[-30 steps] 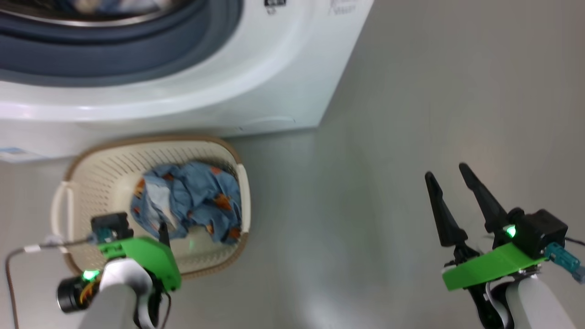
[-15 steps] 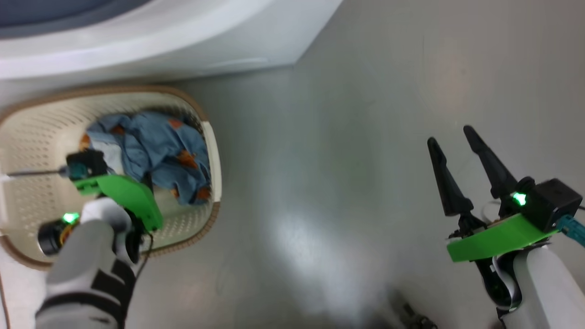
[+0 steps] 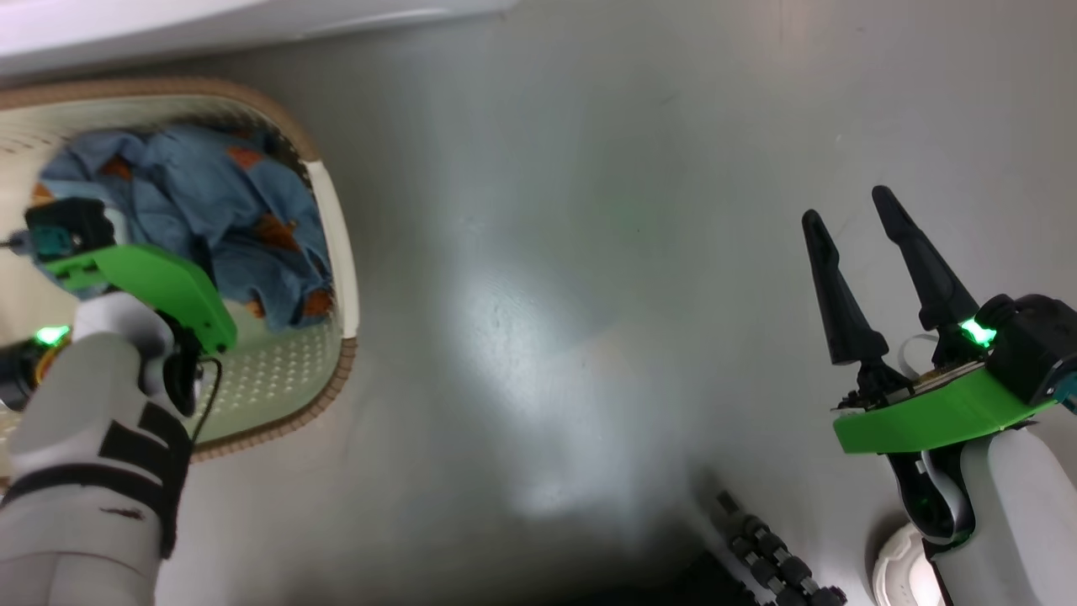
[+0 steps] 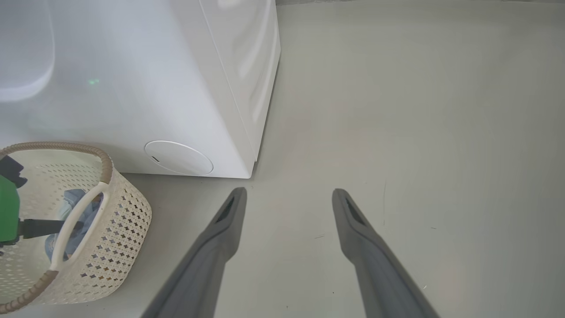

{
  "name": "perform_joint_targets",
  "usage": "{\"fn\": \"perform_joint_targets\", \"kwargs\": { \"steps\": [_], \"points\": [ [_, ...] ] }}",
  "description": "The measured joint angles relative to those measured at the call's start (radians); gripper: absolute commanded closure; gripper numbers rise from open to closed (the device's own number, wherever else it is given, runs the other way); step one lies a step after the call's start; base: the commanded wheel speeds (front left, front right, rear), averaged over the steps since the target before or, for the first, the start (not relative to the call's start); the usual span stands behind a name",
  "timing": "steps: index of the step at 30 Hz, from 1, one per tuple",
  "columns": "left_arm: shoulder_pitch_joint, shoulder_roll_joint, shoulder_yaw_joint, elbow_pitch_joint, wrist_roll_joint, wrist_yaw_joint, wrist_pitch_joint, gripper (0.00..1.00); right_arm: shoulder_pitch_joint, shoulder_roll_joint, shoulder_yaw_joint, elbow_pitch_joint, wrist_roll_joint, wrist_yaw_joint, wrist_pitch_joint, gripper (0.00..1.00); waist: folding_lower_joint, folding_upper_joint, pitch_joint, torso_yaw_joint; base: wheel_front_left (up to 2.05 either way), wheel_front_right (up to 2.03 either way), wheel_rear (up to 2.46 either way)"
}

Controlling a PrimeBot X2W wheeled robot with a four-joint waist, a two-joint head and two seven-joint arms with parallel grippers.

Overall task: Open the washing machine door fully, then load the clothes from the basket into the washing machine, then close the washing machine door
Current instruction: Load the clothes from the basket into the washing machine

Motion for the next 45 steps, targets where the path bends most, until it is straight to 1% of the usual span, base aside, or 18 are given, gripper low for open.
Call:
{"fn": "perform_joint_targets", "kwargs": {
  "steps": [6,16,19,24,25,26,31,33,37,41,45],
  "points": [
    [-0.051,0.022,-0.002,0.028,-0.001,-0.004,-0.018,0.0,-0.024,0.0,0.0,-0.007,0.001,0.0,0.0,0.0,0.0,0.0,0.049,-0.027,0.0,0.0,0.0],
    [-0.097,0.042,-0.026,0.047,0.003,-0.003,-0.018,0.0,-0.027,0.001,-0.009,-0.02,0.01,0.0,0.0,0.0,0.0,0.0,0.093,-0.058,0.0,0.0,0.0],
    [-0.111,0.046,-0.034,0.05,0.004,0.003,-0.023,0.0,-0.035,0.001,-0.009,-0.027,0.015,0.0,0.0,0.0,0.0,0.0,0.105,-0.065,0.0,0.0,0.0],
    [-0.118,0.047,-0.063,0.054,0.032,0.026,-0.035,0.0,-0.034,0.001,-0.015,-0.035,0.027,0.0,0.0,0.0,0.0,0.0,0.119,-0.074,0.0,0.0,0.0],
    [-0.118,0.046,-0.065,0.055,0.033,0.028,-0.037,0.68,-0.034,0.001,-0.017,-0.035,0.028,0.0,0.0,0.0,0.0,0.0,0.12,-0.074,0.0,0.0,0.0],
    [-0.119,0.045,-0.067,0.056,0.033,0.029,-0.037,1.0,-0.034,0.001,-0.02,-0.035,0.028,0.0,0.0,0.0,0.0,0.0,0.121,-0.073,0.0,0.0,0.0],
    [-0.116,0.035,-0.074,0.062,0.035,0.033,-0.055,1.0,-0.034,0.001,-0.033,-0.035,0.033,0.0,0.0,0.0,0.0,0.0,0.112,-0.07,0.0,0.0,0.0],
    [-0.112,0.024,-0.063,0.063,0.019,0.035,-0.085,1.0,-0.034,0.001,-0.038,-0.035,0.034,0.0,0.0,0.0,0.0,0.0,0.102,-0.065,0.0,0.0,0.0],
    [-0.091,-0.008,-0.072,0.063,0.02,0.036,-0.158,1.0,-0.034,0.001,-0.049,-0.03,0.034,0.0,0.0,0.0,0.0,0.0,0.077,-0.045,0.0,0.0,0.0],
    [-0.047,-0.038,-0.068,0.06,0.016,0.036,-0.211,1.0,-0.033,0.0,-0.057,-0.018,0.034,0.0,0.0,0.0,0.0,0.0,0.035,-0.02,0.0,0.0,0.0],
    [0.016,-0.061,-0.059,0.027,-0.003,0.035,-0.231,1.0,-0.022,0.0,-0.068,-0.007,0.033,0.0,0.0,0.0,0.0,0.0,-0.023,0.005,0.0,0.0,0.0]
  ]
}}
